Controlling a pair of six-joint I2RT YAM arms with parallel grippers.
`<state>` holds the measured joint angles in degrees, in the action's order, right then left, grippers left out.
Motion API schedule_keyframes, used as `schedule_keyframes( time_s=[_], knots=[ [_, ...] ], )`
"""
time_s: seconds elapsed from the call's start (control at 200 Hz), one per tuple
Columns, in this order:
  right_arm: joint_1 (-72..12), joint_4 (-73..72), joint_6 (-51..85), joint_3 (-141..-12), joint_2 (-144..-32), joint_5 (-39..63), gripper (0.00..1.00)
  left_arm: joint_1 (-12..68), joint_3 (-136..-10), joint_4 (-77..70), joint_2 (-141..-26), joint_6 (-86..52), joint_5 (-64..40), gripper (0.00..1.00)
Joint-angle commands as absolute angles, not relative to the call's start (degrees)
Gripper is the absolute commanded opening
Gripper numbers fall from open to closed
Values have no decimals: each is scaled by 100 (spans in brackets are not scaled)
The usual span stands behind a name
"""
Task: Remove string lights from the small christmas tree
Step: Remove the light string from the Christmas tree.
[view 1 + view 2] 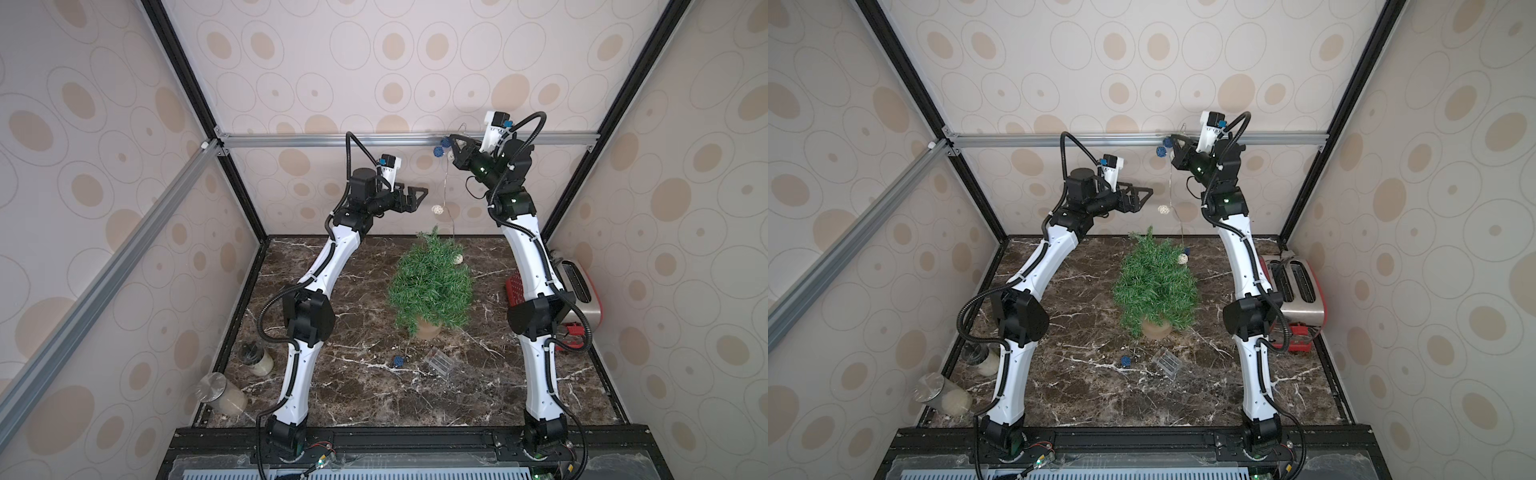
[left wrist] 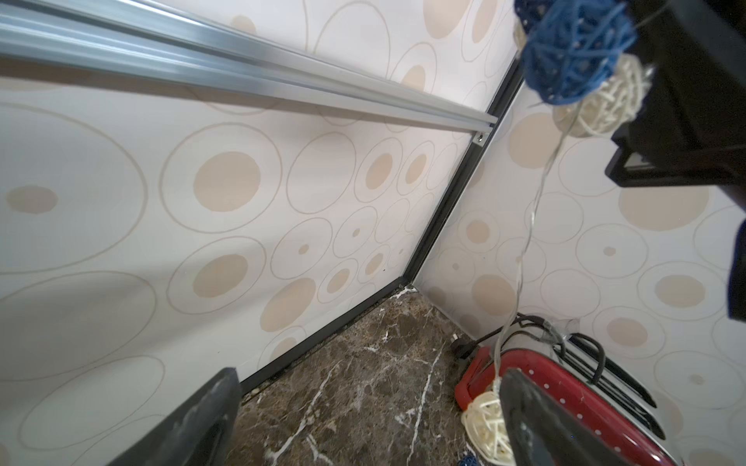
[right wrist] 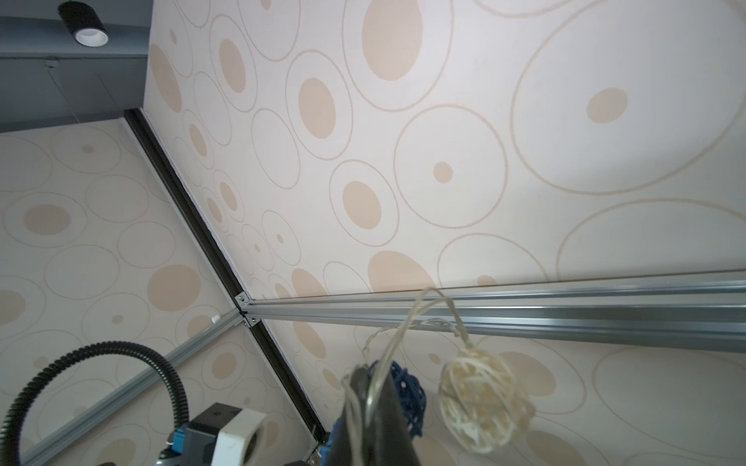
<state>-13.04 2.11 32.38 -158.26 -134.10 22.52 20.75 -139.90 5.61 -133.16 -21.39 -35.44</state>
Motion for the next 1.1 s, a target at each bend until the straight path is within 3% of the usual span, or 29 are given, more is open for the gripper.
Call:
schedule_keyframes(
  time_s=[0.0, 0.315, 0.601, 0.671, 0.951, 1.097],
  knots=[
    [-1338, -405, 3756, -15974, -13621, 2408, 0, 2130, -14310, -52, -13346, -2547, -3897, 99],
    [-1414, -849, 4245, -16058, -13731, 2434, 0, 2402, -14350, -243, -13569, -2642, -4237, 99],
    [-1542, -953, 4286, -15863, -13542, 2813, 0, 2527, -14641, 352, -13746, -2118, -3626, 99],
    [-1569, -1038, 4330, -15717, -13466, 2914, 0, 2527, -14667, 343, -13750, -2105, -3571, 88],
    [-1573, -847, 4162, -15629, -13301, 3052, 0, 2502, -14708, 446, -13585, -1910, -3335, 22],
    [-1573, -802, 4114, -15483, -13202, 3100, 0, 2448, -14620, 466, -13453, -1873, -3154, 2]
  ],
)
